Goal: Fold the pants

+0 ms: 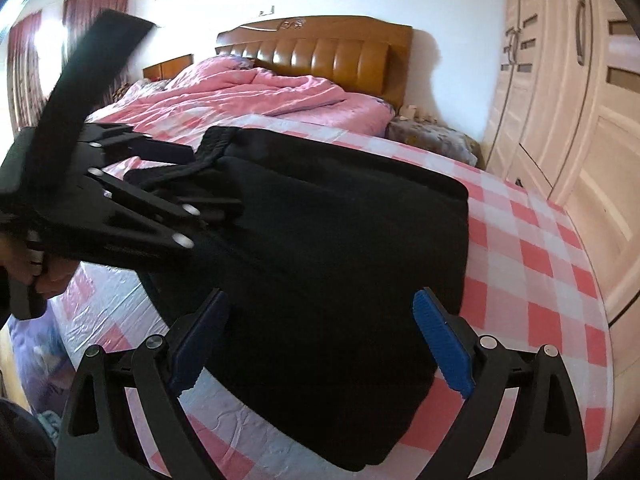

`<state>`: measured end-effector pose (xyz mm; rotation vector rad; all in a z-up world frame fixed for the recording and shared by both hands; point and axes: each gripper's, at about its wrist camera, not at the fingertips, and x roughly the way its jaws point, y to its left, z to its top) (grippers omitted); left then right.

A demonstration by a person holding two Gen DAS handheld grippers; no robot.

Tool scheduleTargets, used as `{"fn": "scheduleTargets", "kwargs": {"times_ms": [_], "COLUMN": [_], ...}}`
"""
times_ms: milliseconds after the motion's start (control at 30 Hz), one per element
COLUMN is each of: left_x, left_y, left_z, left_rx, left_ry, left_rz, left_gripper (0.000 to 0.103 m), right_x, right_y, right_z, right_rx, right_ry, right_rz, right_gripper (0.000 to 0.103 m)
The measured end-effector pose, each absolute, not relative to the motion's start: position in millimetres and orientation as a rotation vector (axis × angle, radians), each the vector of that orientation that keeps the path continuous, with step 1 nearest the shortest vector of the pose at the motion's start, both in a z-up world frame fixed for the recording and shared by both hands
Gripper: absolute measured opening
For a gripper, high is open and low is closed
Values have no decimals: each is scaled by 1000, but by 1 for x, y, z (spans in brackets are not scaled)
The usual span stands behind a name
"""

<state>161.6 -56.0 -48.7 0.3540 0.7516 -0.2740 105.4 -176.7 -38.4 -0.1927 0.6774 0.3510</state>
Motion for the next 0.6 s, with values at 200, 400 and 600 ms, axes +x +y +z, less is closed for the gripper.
{"fn": "scheduleTargets", "kwargs": {"times_ms": [200, 400, 600], "left_x": [165, 164, 170], "left_y": [-48, -40, -24], "left_z": [-60, -66, -71], "left_rx": [340, 327, 257], "left_ry": [765, 762, 767], "left_rz": [-261, -268, -271], "left_gripper": [86, 89, 98], "right_x": [112, 107, 102], "right_y": [-175, -182, -186], "right_z": [-51, -60, -63], "right_rx": [-187, -177, -170], "right_ry": [726, 736, 727], "right_rz": [385, 413, 419], "right_gripper": [89, 89, 89]}}
